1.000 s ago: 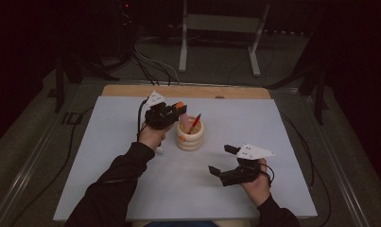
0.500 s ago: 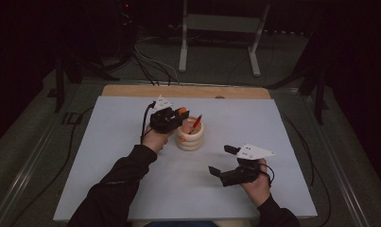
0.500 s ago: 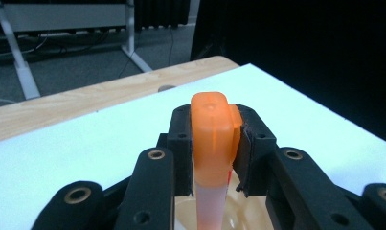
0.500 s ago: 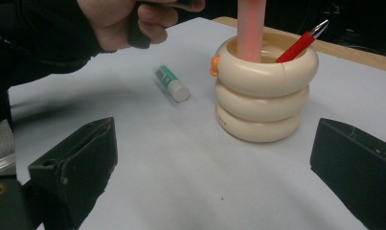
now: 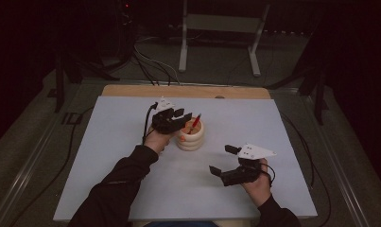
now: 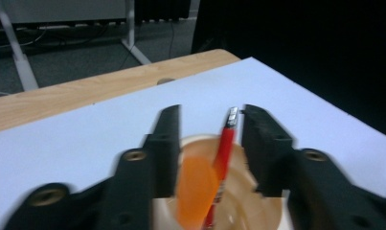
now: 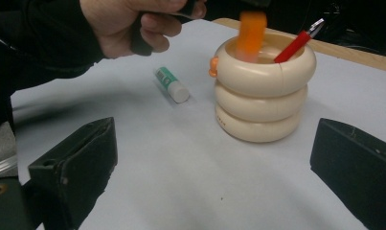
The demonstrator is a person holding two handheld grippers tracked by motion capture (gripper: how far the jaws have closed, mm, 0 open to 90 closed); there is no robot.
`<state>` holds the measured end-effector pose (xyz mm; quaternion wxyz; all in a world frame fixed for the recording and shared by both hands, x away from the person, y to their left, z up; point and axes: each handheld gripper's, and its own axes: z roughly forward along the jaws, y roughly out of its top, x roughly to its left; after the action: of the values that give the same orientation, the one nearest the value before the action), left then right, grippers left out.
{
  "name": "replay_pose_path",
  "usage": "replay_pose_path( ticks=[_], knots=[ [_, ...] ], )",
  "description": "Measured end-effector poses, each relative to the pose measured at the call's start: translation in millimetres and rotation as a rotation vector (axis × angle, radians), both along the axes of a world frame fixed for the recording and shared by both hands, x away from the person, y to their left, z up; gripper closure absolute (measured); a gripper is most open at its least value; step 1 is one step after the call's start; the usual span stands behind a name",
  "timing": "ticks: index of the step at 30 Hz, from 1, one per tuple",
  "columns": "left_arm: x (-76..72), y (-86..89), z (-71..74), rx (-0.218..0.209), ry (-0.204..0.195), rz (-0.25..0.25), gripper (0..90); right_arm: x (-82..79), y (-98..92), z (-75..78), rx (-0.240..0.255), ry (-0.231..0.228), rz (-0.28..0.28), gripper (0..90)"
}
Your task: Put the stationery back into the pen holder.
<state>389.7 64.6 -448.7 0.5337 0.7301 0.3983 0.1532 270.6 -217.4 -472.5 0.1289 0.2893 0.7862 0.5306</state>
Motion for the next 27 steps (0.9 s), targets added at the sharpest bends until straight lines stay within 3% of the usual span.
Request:
replay_pose_path(
  ticks=[6, 9, 12, 13, 17, 27],
  knots=[
    [-2.5, 5.2, 10.9, -0.016, -0.010, -0.032, 32.5, -0.8, 0.1, 0.4, 0.003, 0.001, 0.001, 2.3],
    [-4.7, 9.7, 17.7, -0.036, -0.015, -0.062, 19.8, -1.4, -0.3, 1.0, 0.009, 0.003, 0.002, 2.3],
    [-7.8, 17.2, 23.5, -0.055, -0.026, -0.106, 15.0, -2.4, -2.2, 2.1, 0.015, 0.006, -0.001, 2.3],
    [-8.9, 19.9, 25.2, -0.058, -0.028, -0.114, 8.9, -2.7, -3.1, 2.4, 0.018, 0.008, -0.003, 2.3],
    [-12.5, 32.7, 29.2, -0.069, -0.034, -0.156, 2.6, -4.5, -6.7, 3.7, 0.026, 0.013, -0.004, 2.3],
    [-18.2, 72.1, 25.8, -0.096, -0.038, -0.229, 1.6, -9.4, -14.4, 3.1, 0.041, 0.035, -0.011, 2.3]
  ],
)
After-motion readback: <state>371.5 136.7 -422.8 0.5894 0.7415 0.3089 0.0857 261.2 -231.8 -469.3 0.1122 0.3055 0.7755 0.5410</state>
